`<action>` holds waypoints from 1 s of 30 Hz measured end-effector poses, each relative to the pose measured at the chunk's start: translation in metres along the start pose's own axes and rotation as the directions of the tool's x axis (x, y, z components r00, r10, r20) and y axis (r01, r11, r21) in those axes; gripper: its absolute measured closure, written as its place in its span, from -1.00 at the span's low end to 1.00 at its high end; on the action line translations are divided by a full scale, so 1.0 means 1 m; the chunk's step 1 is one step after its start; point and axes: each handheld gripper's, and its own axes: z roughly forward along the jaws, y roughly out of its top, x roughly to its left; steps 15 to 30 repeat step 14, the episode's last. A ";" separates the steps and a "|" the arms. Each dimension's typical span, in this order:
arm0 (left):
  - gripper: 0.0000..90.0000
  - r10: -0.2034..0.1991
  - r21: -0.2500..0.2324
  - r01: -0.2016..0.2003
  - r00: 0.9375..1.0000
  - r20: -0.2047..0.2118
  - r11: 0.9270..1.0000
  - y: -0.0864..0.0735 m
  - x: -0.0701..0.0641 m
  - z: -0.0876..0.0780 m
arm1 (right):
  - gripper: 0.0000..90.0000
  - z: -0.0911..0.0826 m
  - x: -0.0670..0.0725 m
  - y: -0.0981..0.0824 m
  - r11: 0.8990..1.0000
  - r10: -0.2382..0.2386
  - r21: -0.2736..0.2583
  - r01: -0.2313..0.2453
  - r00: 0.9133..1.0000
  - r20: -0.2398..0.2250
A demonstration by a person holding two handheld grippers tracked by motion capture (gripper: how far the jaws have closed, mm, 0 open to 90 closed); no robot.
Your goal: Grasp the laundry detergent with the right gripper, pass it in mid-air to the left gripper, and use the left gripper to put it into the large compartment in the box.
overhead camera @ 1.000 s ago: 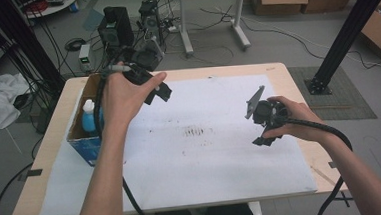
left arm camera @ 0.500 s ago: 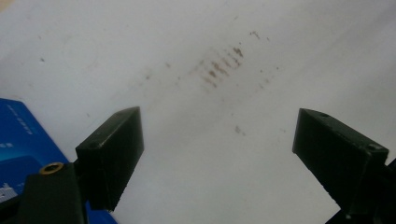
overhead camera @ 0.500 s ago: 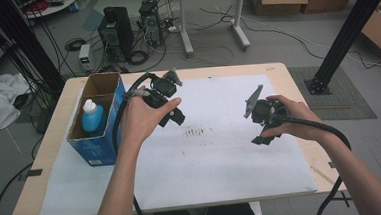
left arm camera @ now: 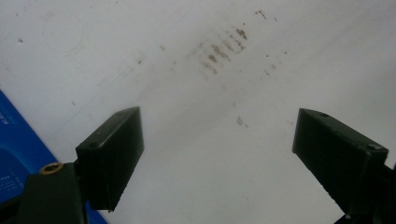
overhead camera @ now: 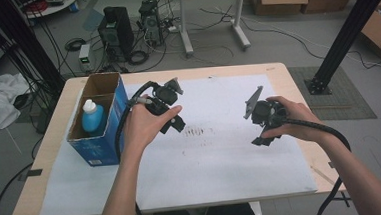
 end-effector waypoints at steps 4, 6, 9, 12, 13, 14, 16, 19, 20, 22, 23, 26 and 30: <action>-0.62 0.002 0.000 -0.002 1.000 0.003 1.000 0.001 -0.001 0.000 | -0.59 0.000 0.000 0.000 1.000 -0.002 0.002 0.002 1.000 0.000; -0.62 0.003 0.001 -0.003 1.000 0.002 1.000 0.001 -0.001 0.001 | -0.59 0.000 0.000 0.000 1.000 -0.002 0.001 0.002 1.000 0.001; -0.62 0.005 0.006 -0.005 1.000 0.001 1.000 0.001 -0.002 0.001 | -0.59 0.001 -0.001 0.000 1.000 -0.007 0.001 0.007 1.000 0.001; -0.62 0.003 0.002 -0.003 1.000 0.000 1.000 0.000 -0.002 0.001 | -0.60 0.001 -0.001 0.000 1.000 -0.004 -0.002 0.004 1.000 0.001; -0.62 0.004 -0.001 -0.004 1.000 0.001 1.000 0.000 -0.002 0.000 | -0.59 0.001 -0.001 0.000 1.000 -0.006 -0.003 0.006 1.000 0.001; -0.62 0.004 -0.002 -0.004 1.000 0.003 1.000 0.000 -0.002 0.000 | -0.59 0.001 -0.001 0.000 1.000 -0.006 0.001 0.006 1.000 0.001; -0.62 0.004 -0.002 -0.004 1.000 0.003 1.000 0.000 -0.002 0.000 | -0.59 0.001 -0.001 0.000 1.000 -0.006 0.001 0.006 1.000 0.001; -0.62 0.004 -0.002 -0.004 1.000 0.003 1.000 0.000 -0.002 0.000 | -0.59 0.001 -0.001 0.000 1.000 -0.006 0.001 0.006 1.000 0.001; -0.62 0.004 -0.002 -0.004 1.000 0.003 1.000 0.000 -0.002 0.000 | -0.59 0.001 -0.001 0.000 1.000 -0.006 0.001 0.006 1.000 0.001; -0.62 0.004 -0.002 -0.004 1.000 0.003 1.000 0.000 -0.002 0.000 | -0.59 0.001 -0.001 0.000 1.000 -0.006 0.001 0.006 1.000 0.001; -0.62 0.004 -0.002 -0.004 1.000 0.003 1.000 0.000 -0.002 0.000 | -0.59 0.001 -0.001 0.000 1.000 -0.006 0.001 0.006 1.000 0.001; -0.62 0.004 -0.002 -0.004 1.000 0.003 1.000 0.000 -0.002 0.000 | -0.59 0.001 -0.001 0.000 1.000 -0.006 0.001 0.006 1.000 0.001; -0.62 0.004 -0.002 -0.004 1.000 0.003 1.000 0.000 -0.002 0.000 | -0.59 0.001 -0.001 0.000 1.000 -0.006 0.001 0.006 1.000 0.001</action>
